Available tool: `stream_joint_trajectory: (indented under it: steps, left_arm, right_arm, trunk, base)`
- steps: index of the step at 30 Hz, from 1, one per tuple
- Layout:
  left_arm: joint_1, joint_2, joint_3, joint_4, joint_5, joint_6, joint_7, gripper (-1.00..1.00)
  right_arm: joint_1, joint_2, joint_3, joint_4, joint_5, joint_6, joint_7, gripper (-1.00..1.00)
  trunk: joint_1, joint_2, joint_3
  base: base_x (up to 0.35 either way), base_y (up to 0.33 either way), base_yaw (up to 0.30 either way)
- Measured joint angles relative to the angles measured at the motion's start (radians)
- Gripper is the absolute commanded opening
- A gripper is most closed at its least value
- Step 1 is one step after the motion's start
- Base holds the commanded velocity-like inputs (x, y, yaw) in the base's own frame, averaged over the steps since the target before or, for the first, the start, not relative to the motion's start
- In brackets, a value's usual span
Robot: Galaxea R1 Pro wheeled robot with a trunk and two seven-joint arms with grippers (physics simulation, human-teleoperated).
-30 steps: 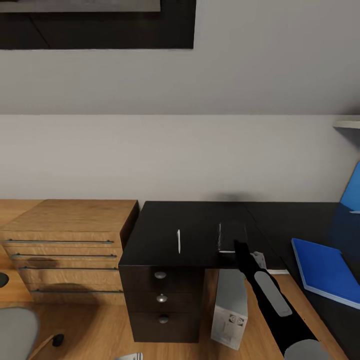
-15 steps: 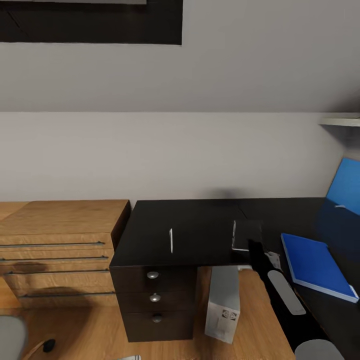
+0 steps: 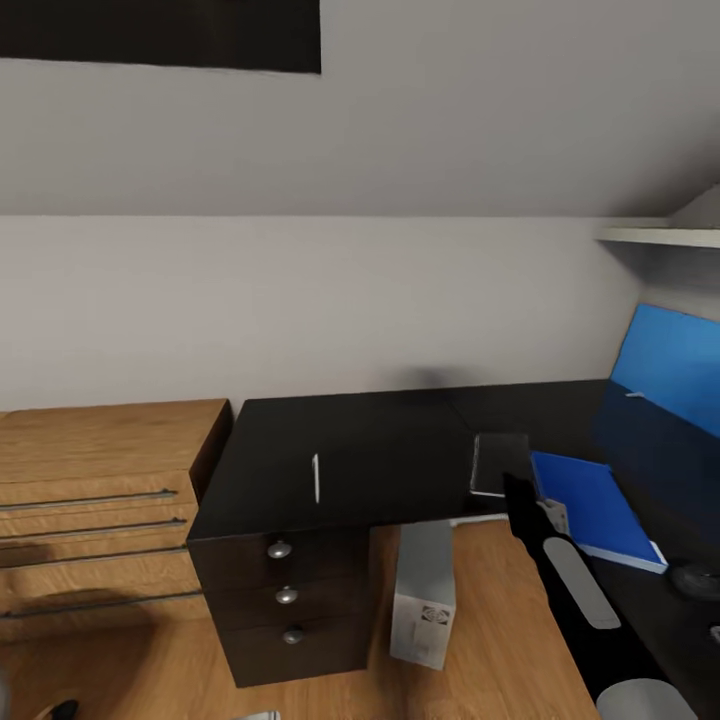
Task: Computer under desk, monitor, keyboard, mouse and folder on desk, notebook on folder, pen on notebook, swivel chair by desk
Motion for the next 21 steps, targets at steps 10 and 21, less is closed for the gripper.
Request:
stream_joint_trajectory:
  steps: [10,21]
  left_arm:
    - [0.0,0.0,0.001,0.0,0.0,0.0,0.001,1.0]
    - [0.0,0.0,-0.001,0.0,-0.001,-0.002,-0.001,1.0]
  right_arm:
    - [0.0,-0.007,-0.016,-0.005,-0.001,0.0,0.0,-1.0]
    - [0.0,-0.007,-0.089,-0.005,0.001,0.0,-0.006,-1.0]
  trunk:
    - [0.0,0.0,-0.013]
    - [0.0,0.0,-0.028]
  base:
    - [0.0,0.0,-0.189]
    - [0.0,0.0,-0.189]
